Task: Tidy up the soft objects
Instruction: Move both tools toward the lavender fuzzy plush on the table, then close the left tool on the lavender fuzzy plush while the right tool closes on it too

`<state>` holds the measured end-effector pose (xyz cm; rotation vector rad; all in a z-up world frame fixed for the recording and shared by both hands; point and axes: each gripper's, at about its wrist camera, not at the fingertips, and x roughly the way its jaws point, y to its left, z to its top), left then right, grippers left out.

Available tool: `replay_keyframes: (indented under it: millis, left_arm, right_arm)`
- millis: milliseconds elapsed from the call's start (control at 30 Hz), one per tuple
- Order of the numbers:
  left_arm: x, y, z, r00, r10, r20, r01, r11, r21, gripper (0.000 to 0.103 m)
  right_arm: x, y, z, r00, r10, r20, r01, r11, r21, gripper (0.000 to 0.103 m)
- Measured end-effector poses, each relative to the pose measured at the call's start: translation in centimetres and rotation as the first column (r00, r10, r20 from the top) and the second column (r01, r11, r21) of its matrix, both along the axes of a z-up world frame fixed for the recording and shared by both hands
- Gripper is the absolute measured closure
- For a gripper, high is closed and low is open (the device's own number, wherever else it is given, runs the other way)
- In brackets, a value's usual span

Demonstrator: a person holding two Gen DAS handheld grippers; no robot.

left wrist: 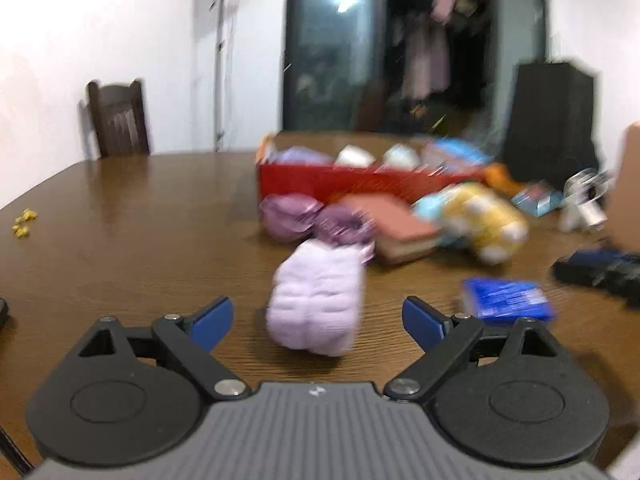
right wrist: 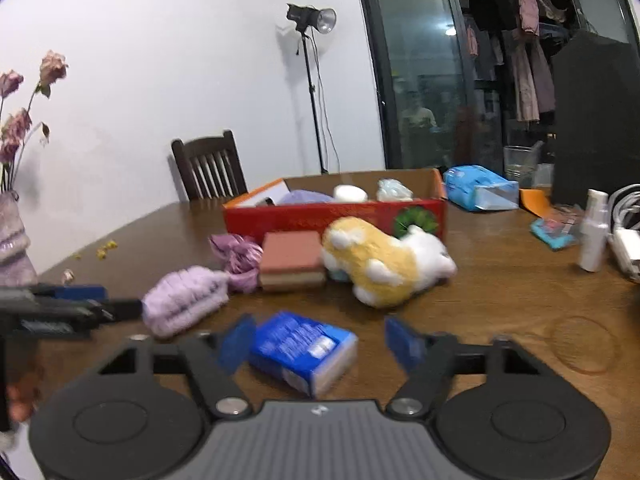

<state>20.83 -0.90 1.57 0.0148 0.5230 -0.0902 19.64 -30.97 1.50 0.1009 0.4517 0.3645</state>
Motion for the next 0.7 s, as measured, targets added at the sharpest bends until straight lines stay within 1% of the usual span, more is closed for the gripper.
replay_keyframes:
  millis: [33,67,100,133,200,233,267,300,333,367,400,433,500,533,600,667,700]
  left_arm:
    - [0.6,-0.1,-0.2,1.0,0.006,0.002,-0.006,1.0,0.022,0.011]
    - [0.9,-0.1,-0.3,1.0,-0.004,0.014,0.003,1.0,0.026,0.011]
    - [1.1,0.2,-0.3,1.0,-0.015,0.016,0.015,1.0,0.013,0.011]
    - [1.2,0.7,-0.3,1.0,-0.028,0.011,0.028,1.0,-0.014,0.011]
    - [0.9,2.3,-0.1,0.998,-0.06,0.007,0.061,0.992,-0.109,0.011]
    - [0.8,3.3,0.0,0.999,-0.05,0.008,0.051,0.986,-0.158,0.012]
    - [0.7,4.2,0.0,0.999,-0.034,-0.008,0.032,0.979,-0.202,0.025]
    - [0.7,4.9,-0.1,0.999,-0.037,-0.039,0.027,0.969,-0.246,0.04]
    - [0.8,5.4,-0.3,0.996,-0.05,-0.074,0.026,0.957,-0.29,0.068]
    - [1.0,5.8,-0.6,0.992,-0.069,-0.109,0.028,0.941,-0.338,0.073]
    - [1.1,6.0,-0.8,0.989,-0.09,-0.12,0.038,0.926,-0.375,0.073]
    - [1.1,6.2,-0.9,0.989,-0.084,-0.121,0.032,0.923,-0.384,0.075]
    - [1.2,6.8,-0.7,0.992,-0.049,-0.119,0.002,0.929,-0.369,0.077]
    - [1.3,7.3,-0.7,0.993,-0.022,-0.12,-0.023,0.931,-0.364,0.078]
    - [1.6,8.4,-0.7,0.992,0.045,-0.119,-0.083,0.937,-0.338,0.078]
    - [1.9,9.1,-1.0,0.992,0.046,-0.121,-0.084,0.938,-0.336,0.077]
    - [1.9,9.4,-1.3,0.992,0.03,-0.12,-0.072,0.932,-0.356,0.076]
  right_arm:
    - [0.8,0.7,0.1,1.0,0.007,-0.004,-0.007,1.0,0.009,0.046]
    - [1.6,1.3,0.3,1.0,0.022,-0.009,-0.022,1.0,0.016,0.05]
    - [2.8,2.2,0.7,0.998,0.054,-0.017,-0.054,0.998,0.025,0.052]
    - [3.7,3.1,0.9,0.996,0.082,-0.021,-0.081,0.996,0.028,0.053]
    - [5.6,5.3,1.4,0.989,0.147,-0.022,-0.146,0.989,0.028,0.055]
    - [6.9,6.7,1.5,0.98,0.197,-0.028,-0.196,0.98,0.018,0.056]
    - [8.2,8.3,1.6,0.969,0.245,-0.036,-0.245,0.969,0.002,0.058]
    - [9.4,9.7,1.5,0.957,0.286,-0.049,-0.287,0.958,-0.014,0.06]
    - [10.4,11.0,1.4,0.946,0.316,-0.068,-0.318,0.948,-0.022,0.067]
    - [11.8,12.2,1.2,0.935,0.343,-0.095,-0.346,0.938,-0.019,0.074]
    - [12.7,13.1,1.0,0.924,0.362,-0.121,-0.366,0.93,-0.013,0.076]
    - [13.6,14.1,0.6,0.914,0.377,-0.148,-0.383,0.924,-0.009,0.08]
    - [14.3,15.3,-0.1,0.906,0.379,-0.189,-0.39,0.921,-0.02,0.081]
    - [14.2,15.6,-0.4,0.908,0.364,-0.209,-0.379,0.925,-0.036,0.084]
    - [12.8,15.3,-0.6,0.909,0.353,-0.222,-0.373,0.926,-0.054,0.085]
    - [10.7,14.4,-0.4,0.905,0.348,-0.243,-0.362,0.932,-0.012,0.083]
    - [9.7,13.9,-0.3,0.906,0.347,-0.241,-0.356,0.934,0.006,0.082]
